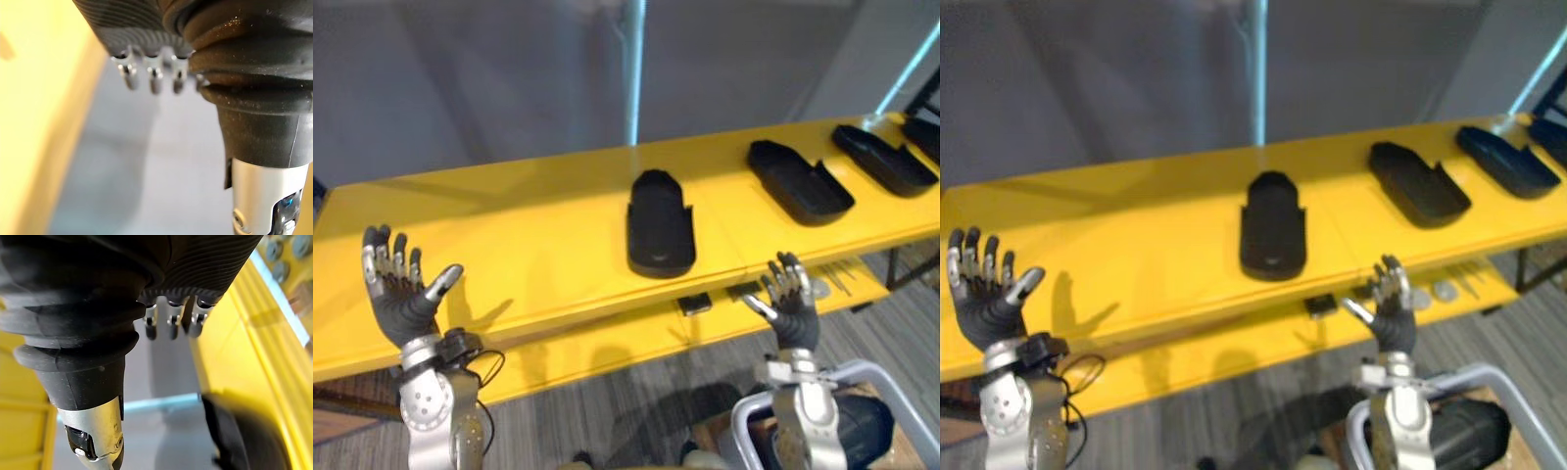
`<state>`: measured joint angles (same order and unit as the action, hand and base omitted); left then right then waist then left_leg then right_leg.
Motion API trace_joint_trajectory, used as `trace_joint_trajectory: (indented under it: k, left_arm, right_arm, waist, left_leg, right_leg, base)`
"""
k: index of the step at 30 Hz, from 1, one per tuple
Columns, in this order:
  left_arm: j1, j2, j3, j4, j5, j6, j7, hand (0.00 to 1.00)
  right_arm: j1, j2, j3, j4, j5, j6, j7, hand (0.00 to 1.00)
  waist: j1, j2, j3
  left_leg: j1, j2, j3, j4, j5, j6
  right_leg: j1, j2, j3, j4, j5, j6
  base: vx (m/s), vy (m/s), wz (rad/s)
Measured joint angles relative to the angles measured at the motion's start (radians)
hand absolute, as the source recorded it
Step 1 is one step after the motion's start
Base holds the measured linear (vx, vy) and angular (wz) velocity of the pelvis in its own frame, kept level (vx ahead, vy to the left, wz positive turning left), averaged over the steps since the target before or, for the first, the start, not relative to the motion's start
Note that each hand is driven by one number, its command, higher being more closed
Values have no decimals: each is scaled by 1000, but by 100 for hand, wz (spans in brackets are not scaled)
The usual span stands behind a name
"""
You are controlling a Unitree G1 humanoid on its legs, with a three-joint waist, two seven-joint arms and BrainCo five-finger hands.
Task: Walk over and take plastic housings, then place them on the shelf
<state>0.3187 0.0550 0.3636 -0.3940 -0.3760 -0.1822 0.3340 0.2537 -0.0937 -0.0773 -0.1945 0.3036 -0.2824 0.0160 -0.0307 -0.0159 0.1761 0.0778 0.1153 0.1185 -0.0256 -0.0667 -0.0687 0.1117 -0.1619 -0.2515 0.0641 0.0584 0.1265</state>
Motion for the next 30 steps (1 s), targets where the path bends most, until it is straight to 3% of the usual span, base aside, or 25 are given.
trace_joint_trajectory:
  k: [2, 3, 4, 5, 8, 11, 14, 18, 23, 25, 28, 29, 30]
  left_arm:
    - [8, -3, 38, 52, 4, 8, 0, 0]
    - [14, -7, 63, 82, 13, 7, 7, 0]
    - [20, -8, 79, 97, 29, 5, 15, 0]
    - [27, -13, 98, 110, 32, 0, 20, 0]
    - [38, -32, 135, 121, 32, -54, 52, 0]
    - [36, -32, 138, 187, 32, -77, 57, 0]
    - [37, -34, 140, 277, 40, -79, 59, 0]
    - [33, -36, 139, 438, 52, -117, 79, 0]
    - [34, -53, 136, 613, 40, -170, 84, 0]
    - [35, -59, 134, 699, 39, -174, 83, 0]
    - [37, -63, 122, 856, 16, -175, 71, 0]
    - [37, -62, 111, 906, 5, -174, 62, 0]
    - [40, -62, 96, 954, -4, -172, 49, 0]
  right_arm:
    - [-29, -8, -38, -1, -23, -15, -32, 0]
    - [-59, -19, -62, -1, -26, -21, -48, 0]
    - [-85, -25, -76, 0, -40, -22, -63, 0]
    - [-106, -28, -82, 0, -53, -22, -68, 0]
    - [-140, -25, -84, -1, -91, -22, -70, 0]
    - [-109, -18, -83, -33, -95, -21, -57, 0]
    - [-44, -15, -61, -70, -122, -21, -44, 0]
    - [29, -13, 21, -108, -135, -30, -33, 0]
    - [58, -12, 70, -118, -243, -86, -85, 0]
    - [58, -18, 65, -132, -239, -96, -103, 0]
    - [72, -33, 65, -164, -191, -95, -68, 0]
    - [87, -35, 69, -176, -150, -87, -31, 100]
    - [107, -42, 90, -187, -116, -77, 0, 100]
  waist:
    - [20, 3, 9]
    - [21, 11, 10]
    - [22, 10, 9]
    - [24, 10, 9]
    - [33, 12, 9]
    - [34, 12, 8]
    - [17, 16, -3]
    - [10, 15, -10]
    - [8, 14, -32]
    - [6, 15, -41]
    - [-11, 18, -51]
    - [-12, 15, -54]
    - [-11, 13, -54]
  left_leg:
    - [-15, 21, 73, 2, 9, 11]
    - [-25, 17, 96, 2, 56, 10]
    - [-22, 0, 91, -2, 72, -13]
    - [-23, -14, 87, -1, 77, -12]
    - [-24, -25, 88, -2, 78, -12]
    - [-18, -23, 104, -9, 78, -13]
    - [-6, -26, 115, -38, 87, -26]
    - [8, -25, 142, -54, 91, -31]
    - [-5, -29, 148, -61, 92, -32]
    - [-9, -28, 158, -61, 95, -33]
    - [-5, -22, 169, -60, 99, -37]
    - [1, -21, 178, -60, 100, -38]
    - [10, -16, 195, -60, 100, -39]
  right_leg:
    - [10, -9, -43, 1, -8, 4]
    - [16, -25, -57, 13, -35, 6]
    - [16, -39, -55, 29, -64, 14]
    - [16, -55, -56, 38, -77, 19]
    - [16, -66, -54, 42, -92, 17]
    - [15, -65, -48, 28, -92, 17]
    - [15, -64, -48, 16, -92, 17]
    - [13, -60, -42, 1, -93, 17]
    - [8, -61, -41, -19, -97, 19]
    - [-3, -59, -31, -22, -97, 19]
    - [-7, -53, -18, -22, -97, 19]
    - [-8, -48, -9, -22, -97, 19]
    - [-10, -44, 10, -22, -97, 19]
  base:
    - [33, -3, 88]
    - [44, 18, 68]
    - [69, 33, 64]
    - [57, 31, 32]
    - [44, 25, 7]
    - [12, -1, -11]
    - [-5, -9, -16]
    - [-24, -13, -19]
    - [-38, -14, -3]
    - [-30, -11, -14]
    - [-16, -11, -12]
    - [-10, -7, -26]
    - [-21, -9, -33]
